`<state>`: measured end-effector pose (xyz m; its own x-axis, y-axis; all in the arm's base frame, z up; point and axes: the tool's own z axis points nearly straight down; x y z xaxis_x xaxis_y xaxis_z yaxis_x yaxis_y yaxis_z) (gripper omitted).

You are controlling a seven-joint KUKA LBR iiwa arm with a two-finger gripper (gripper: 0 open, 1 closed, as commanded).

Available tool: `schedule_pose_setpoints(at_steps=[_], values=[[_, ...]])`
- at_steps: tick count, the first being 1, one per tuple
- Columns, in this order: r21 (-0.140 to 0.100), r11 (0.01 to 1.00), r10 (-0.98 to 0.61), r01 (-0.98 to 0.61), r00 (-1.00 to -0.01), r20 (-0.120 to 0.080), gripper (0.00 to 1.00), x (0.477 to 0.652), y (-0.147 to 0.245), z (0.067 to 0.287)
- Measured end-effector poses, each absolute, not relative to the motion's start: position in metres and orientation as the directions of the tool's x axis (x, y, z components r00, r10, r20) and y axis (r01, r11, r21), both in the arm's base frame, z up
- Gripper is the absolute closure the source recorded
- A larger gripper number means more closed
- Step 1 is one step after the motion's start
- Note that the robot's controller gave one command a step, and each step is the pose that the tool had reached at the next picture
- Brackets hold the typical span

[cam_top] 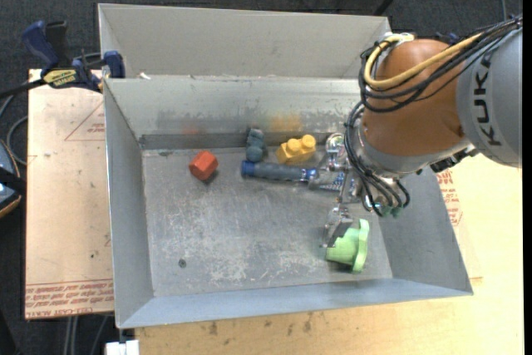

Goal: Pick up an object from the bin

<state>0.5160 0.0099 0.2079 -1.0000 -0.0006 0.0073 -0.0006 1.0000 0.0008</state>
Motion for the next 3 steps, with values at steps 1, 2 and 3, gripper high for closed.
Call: schedule_pose_setpoints(at_steps=[1, 2, 3], values=[[0.003, 0.939, -0.345, -0.345, -0.939, 0.0, 0.0, 0.636, -0.06, 0.074], [-0.001, 0.894, -0.448, -0.448, -0.894, -0.005, 0.0, 0.629, -0.054, 0.101], [-0.001, 0.862, -0.507, -0.507, -0.862, -0.004, 0.0, 0.629, -0.047, 0.108]])
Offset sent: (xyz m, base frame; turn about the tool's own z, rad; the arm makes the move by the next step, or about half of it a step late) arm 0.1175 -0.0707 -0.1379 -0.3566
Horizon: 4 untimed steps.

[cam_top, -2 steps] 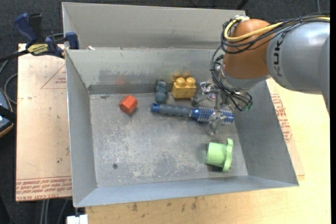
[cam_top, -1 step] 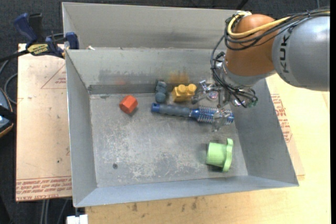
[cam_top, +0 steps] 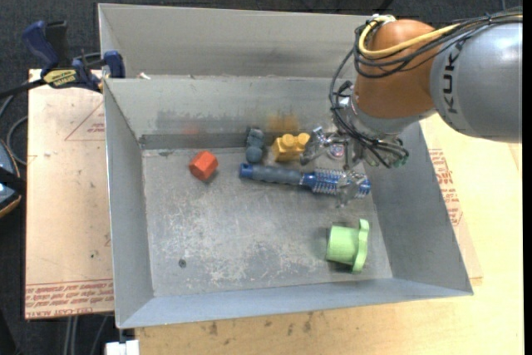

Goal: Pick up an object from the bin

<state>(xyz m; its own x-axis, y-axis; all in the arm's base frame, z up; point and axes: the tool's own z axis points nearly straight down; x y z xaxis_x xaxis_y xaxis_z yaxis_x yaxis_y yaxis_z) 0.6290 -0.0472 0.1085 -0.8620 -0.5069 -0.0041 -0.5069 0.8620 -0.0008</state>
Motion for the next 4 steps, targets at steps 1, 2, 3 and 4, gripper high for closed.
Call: schedule_pose_setpoints(at_steps=[1, 2, 3, 4], values=[[-0.001, 0.871, -0.491, -0.491, -0.871, -0.011, 0.0, 0.62, -0.056, 0.075], [0.0, 0.871, -0.49, -0.49, -0.871, -0.006, 0.0, 0.622, -0.055, 0.077], [-0.003, 0.873, -0.488, -0.488, -0.873, -0.008, 1.0, 0.623, -0.055, 0.079], [-0.005, 0.874, -0.486, -0.486, -0.874, -0.009, 1.0, 0.625, -0.055, 0.182]])
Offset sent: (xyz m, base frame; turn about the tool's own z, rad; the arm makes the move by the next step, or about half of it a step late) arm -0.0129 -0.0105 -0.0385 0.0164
